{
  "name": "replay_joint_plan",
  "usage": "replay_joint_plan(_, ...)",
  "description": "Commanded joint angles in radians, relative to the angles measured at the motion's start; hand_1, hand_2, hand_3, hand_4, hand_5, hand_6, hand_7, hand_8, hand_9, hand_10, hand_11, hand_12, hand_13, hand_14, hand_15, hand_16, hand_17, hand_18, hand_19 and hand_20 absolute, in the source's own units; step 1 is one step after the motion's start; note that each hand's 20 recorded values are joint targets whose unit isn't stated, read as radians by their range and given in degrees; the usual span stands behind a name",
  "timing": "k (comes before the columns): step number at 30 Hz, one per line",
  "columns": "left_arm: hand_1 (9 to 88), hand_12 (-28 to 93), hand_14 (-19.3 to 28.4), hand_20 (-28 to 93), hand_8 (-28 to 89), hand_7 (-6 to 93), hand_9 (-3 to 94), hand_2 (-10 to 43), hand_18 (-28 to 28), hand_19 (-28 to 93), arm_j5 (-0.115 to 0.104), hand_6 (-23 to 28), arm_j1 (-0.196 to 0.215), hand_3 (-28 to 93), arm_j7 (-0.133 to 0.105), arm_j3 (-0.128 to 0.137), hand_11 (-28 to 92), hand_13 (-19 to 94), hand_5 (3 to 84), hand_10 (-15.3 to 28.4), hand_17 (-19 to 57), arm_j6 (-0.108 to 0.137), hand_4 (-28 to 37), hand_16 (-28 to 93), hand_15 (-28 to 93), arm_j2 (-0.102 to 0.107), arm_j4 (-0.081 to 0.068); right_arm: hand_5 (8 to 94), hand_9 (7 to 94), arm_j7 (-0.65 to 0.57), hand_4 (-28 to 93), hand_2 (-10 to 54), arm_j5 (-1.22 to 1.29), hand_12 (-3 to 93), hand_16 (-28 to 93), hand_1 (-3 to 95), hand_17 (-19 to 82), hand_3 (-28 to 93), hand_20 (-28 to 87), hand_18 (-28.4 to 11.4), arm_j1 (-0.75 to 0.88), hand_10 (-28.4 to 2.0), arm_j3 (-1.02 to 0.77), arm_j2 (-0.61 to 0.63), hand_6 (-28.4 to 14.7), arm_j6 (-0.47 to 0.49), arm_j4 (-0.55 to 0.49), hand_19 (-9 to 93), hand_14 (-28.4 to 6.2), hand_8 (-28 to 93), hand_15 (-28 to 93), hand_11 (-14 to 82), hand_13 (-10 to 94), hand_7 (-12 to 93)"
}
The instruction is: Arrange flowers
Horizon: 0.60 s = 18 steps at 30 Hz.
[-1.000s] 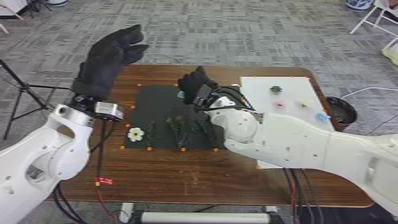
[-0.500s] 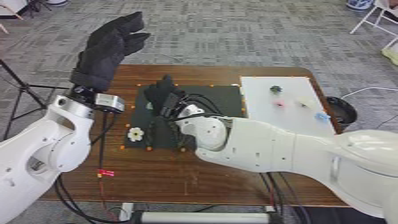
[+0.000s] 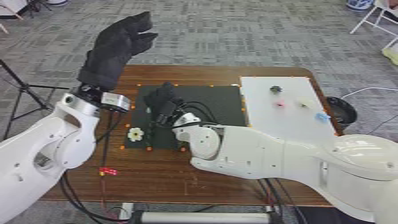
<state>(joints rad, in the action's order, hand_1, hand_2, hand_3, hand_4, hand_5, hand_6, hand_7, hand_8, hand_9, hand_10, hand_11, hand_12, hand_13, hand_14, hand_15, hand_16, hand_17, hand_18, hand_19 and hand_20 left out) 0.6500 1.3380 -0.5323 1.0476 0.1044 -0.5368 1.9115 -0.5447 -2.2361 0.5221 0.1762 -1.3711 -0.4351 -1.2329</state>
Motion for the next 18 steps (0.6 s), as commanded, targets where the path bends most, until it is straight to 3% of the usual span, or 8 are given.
replay_joint_plan(1, 25.3, 19, 13.7, 14, -8, 17.9, 24.2, -2.4, 19.9, 38, -0.002, 2.9, -0.029, 69, -0.006, -0.016, 19, 20, 31.2, 11.2, -9.0, -0.027, -25.6, 6, 29, -0.035, -0.017, 73.3, 80.2, -0.033, -26, -9.1, -0.036, 49.7, 31, 46.1, 30, 83, 56, -21.5, 0.010, -6.9, -0.015, -0.023, 3.2, -0.022, 0.011, 87, -8.8, -2, 83, 21.8, 64, 41)
replay_joint_plan(5, 25.3, 19, 13.6, 14, -8, 18.0, 24.2, -2.4, 19.9, 38, 0.003, 2.8, -0.021, 69, -0.001, -0.005, 19, 20, 31.2, 11.2, -9.0, -0.043, -25.5, 6, 29, -0.041, -0.016, 73.2, 80.2, -0.039, -27, -9.1, -0.038, 49.5, 31, 46.1, 30, 83, 57, -21.5, 0.029, -6.8, -0.026, -0.030, 3.3, -0.021, 0.006, 87, -8.7, -2, 83, 21.5, 64, 41)
replay_joint_plan(18, 25.3, 19, 13.8, 14, -8, 17.9, 24.2, -2.4, 19.9, 38, 0.003, 2.8, -0.036, 69, 0.000, -0.020, 19, 20, 31.1, 11.1, -9.0, -0.063, -25.6, 6, 29, -0.050, -0.024, 71.8, 79.1, -0.057, -28, -8.2, -0.023, 48.1, 31, 45.6, 30, 80, 57, -21.6, 0.040, -6.6, -0.035, -0.044, 3.9, -0.060, 0.030, 87, -8.7, -3, 83, 21.2, 64, 40)
